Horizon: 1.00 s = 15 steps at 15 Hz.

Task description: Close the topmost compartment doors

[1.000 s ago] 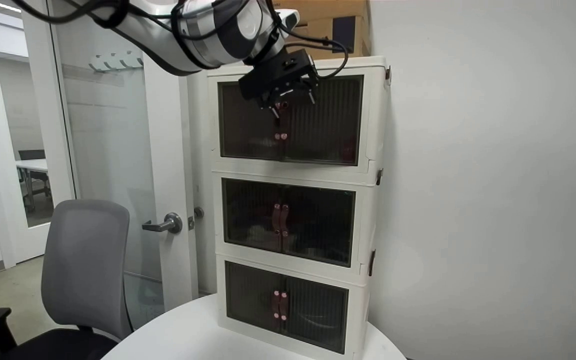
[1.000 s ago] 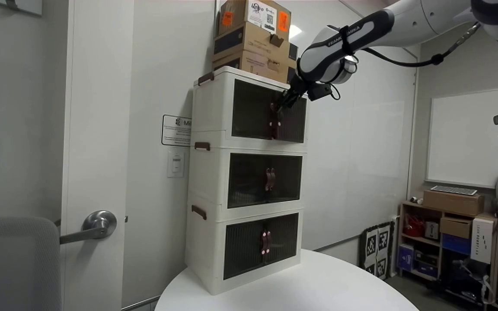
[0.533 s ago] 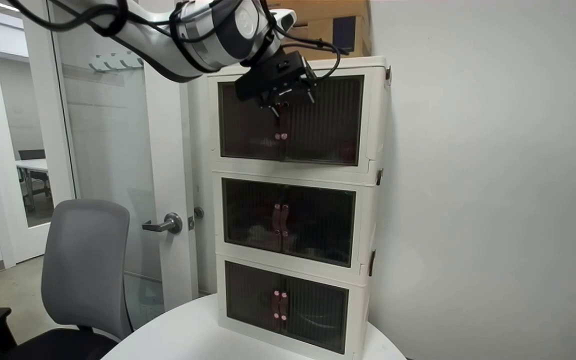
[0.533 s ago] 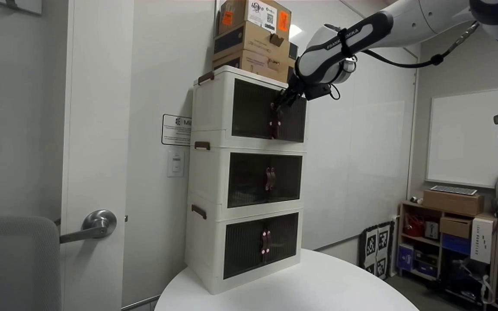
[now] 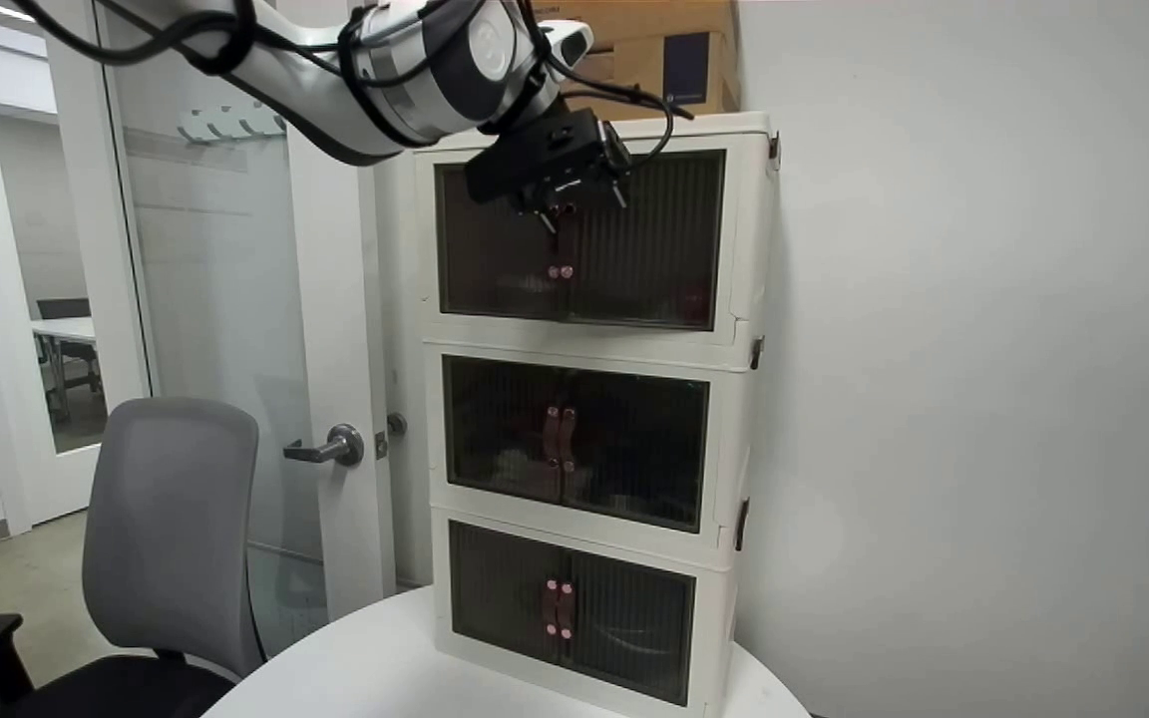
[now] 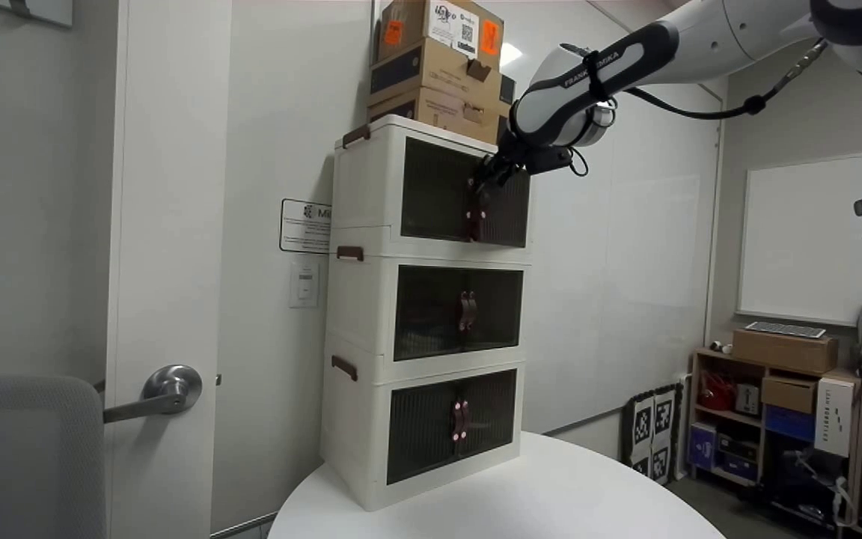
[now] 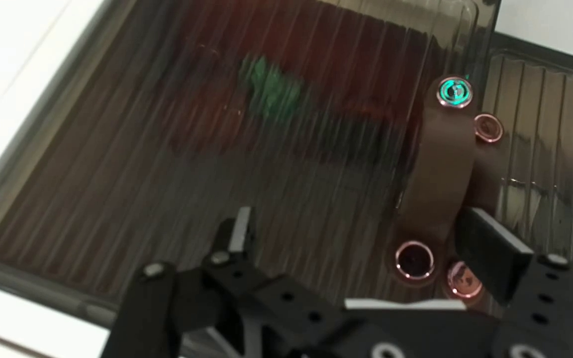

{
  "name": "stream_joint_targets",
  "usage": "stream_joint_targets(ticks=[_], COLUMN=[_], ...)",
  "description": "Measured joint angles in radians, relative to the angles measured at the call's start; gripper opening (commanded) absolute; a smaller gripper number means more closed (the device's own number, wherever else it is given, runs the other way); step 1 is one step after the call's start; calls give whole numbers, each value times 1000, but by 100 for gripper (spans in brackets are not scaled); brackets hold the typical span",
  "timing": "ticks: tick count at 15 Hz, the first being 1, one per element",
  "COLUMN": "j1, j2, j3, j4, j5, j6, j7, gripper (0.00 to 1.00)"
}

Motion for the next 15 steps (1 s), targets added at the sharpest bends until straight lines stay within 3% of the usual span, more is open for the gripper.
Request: stream_joint_targets(ticks=[9,15], j1=[-11,-14], j2=[-10,-2], j3=[45,43], j4=[28,25], j5=[113,127], j6=[2,34], j7=[6,22], gripper=[100,100])
